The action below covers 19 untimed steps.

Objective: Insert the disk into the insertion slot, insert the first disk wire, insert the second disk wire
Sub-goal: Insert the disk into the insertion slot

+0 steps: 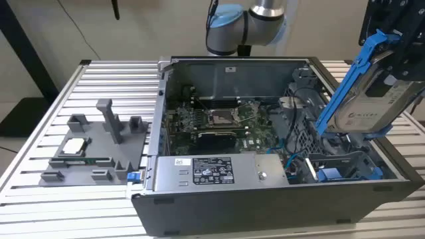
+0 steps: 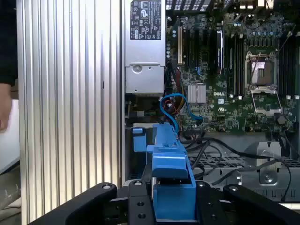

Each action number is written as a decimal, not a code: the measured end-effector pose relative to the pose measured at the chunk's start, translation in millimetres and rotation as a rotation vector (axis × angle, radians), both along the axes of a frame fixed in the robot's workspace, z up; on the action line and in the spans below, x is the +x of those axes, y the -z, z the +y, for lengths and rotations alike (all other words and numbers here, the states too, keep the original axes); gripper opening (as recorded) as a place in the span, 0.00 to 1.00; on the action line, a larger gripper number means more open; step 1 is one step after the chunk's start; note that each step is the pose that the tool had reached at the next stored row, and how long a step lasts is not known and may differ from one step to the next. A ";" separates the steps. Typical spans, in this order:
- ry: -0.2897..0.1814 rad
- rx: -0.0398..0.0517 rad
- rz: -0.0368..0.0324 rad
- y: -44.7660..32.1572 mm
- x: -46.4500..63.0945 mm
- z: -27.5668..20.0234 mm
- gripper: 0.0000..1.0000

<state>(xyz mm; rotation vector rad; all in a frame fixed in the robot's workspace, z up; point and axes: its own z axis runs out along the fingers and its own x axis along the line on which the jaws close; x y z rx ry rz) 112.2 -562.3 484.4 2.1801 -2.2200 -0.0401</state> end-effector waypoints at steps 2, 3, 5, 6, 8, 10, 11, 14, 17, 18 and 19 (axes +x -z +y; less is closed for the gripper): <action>0.000 0.0000 0.0000 0.0 0.0 0.0 0.33; 0.000 0.0000 0.0000 0.0 0.0 0.0 0.33; 0.000 -0.0001 0.0000 0.0 0.0 0.0 0.33; 0.000 0.0000 0.0000 0.0 0.0 0.0 0.33; 0.000 0.0000 0.0000 0.0 0.0 0.0 0.33; 0.000 -0.0001 0.0000 0.0 0.0 0.0 0.33; 0.000 -0.0001 0.0000 0.2 0.0 0.0 0.33; 0.000 -0.0002 -0.0009 2.2 0.1 0.0 0.33; 0.000 -0.0001 -0.0060 6.4 0.1 -0.6 0.33; 0.000 -0.0001 -0.0078 8.0 0.1 -1.2 0.33; 0.000 -0.0001 -0.0096 9.6 0.1 -1.8 0.33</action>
